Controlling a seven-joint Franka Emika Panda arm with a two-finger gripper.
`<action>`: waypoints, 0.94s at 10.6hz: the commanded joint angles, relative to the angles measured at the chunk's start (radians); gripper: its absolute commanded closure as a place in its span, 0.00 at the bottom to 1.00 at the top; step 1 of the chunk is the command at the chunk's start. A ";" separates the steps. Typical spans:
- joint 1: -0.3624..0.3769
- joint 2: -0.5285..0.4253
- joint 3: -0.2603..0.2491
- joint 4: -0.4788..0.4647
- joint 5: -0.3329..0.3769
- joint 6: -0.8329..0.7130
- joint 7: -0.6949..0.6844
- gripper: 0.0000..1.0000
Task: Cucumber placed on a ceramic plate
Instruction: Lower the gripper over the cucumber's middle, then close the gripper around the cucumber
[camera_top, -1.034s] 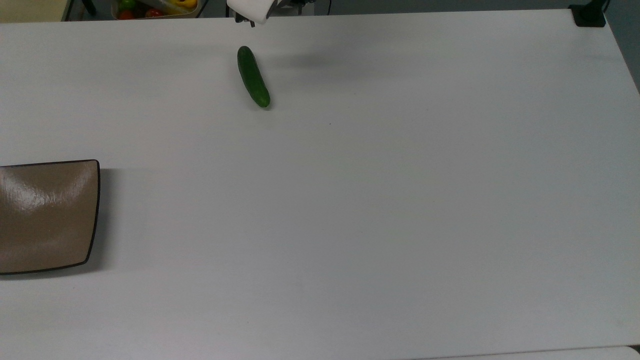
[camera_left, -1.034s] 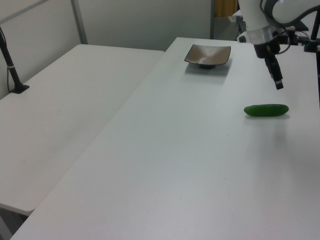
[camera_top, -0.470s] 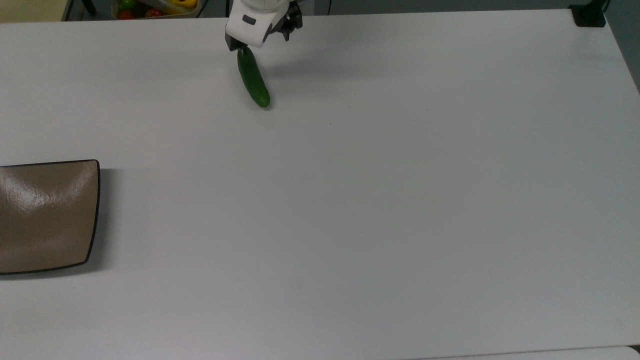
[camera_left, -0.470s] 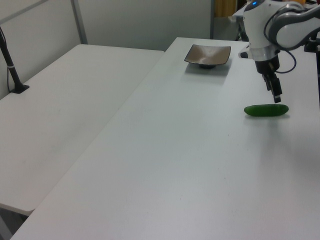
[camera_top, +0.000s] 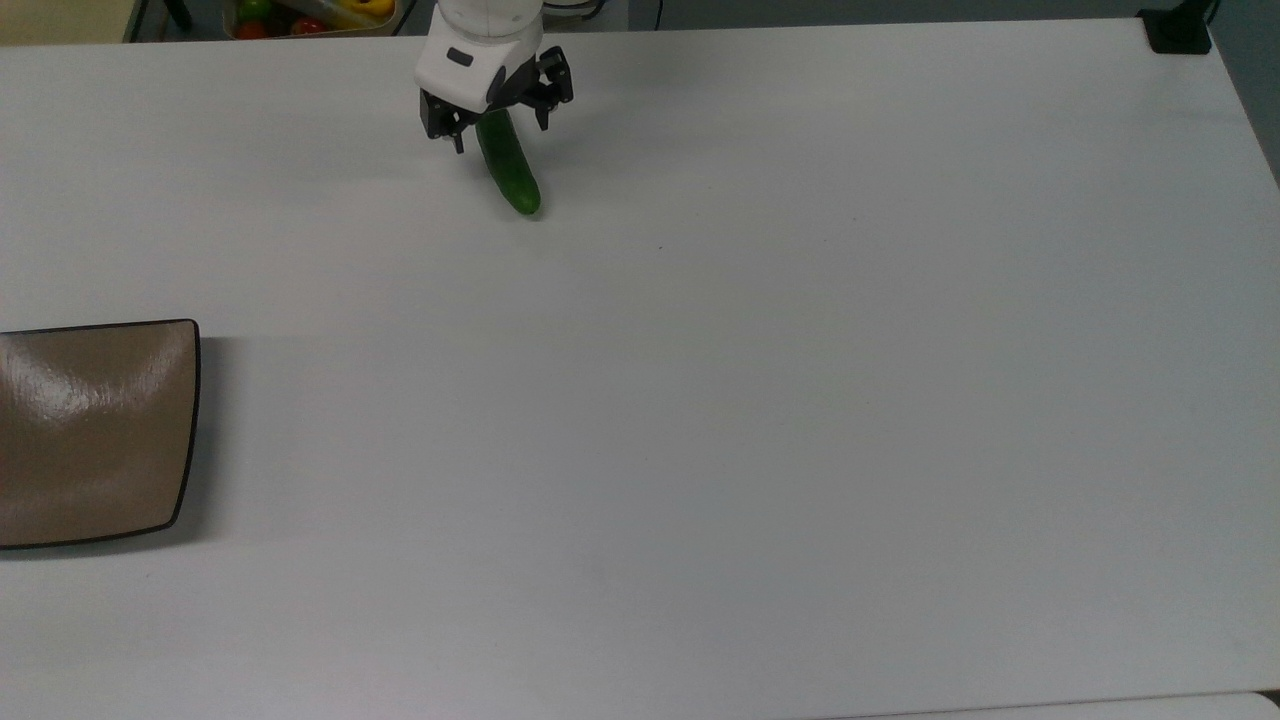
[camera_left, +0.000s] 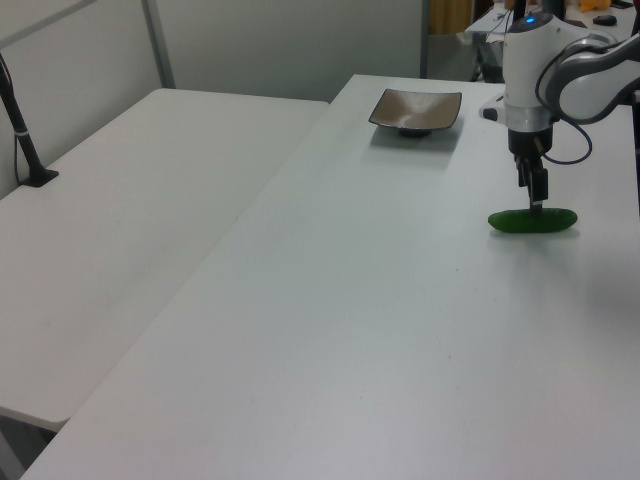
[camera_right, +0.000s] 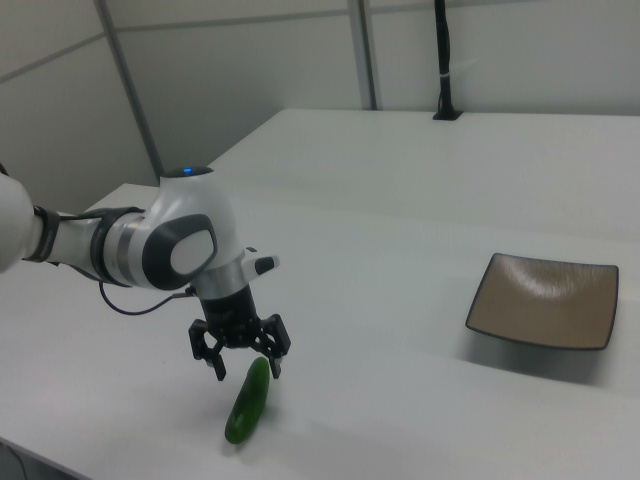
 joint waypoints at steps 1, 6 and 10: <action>-0.025 0.006 -0.006 -0.045 -0.011 0.079 -0.046 0.00; -0.024 0.066 -0.006 -0.071 -0.011 0.139 -0.046 0.00; -0.025 0.066 -0.006 -0.074 -0.011 0.127 -0.046 0.40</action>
